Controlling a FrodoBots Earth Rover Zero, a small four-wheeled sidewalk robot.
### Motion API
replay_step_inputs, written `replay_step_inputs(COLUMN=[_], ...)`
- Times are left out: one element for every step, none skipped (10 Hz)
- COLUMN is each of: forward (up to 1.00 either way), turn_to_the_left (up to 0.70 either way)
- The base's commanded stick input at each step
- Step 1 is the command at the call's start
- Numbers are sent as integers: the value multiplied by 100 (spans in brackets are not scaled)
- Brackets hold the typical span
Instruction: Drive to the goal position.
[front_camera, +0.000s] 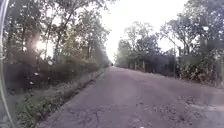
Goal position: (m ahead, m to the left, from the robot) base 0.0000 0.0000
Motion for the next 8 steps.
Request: replay_step_inputs(forward=[10, 10, 10, 10, 10, 10, 10, 10], turn_to_the_left=[1, 1, 1, 1, 1, 1, 1, 1])
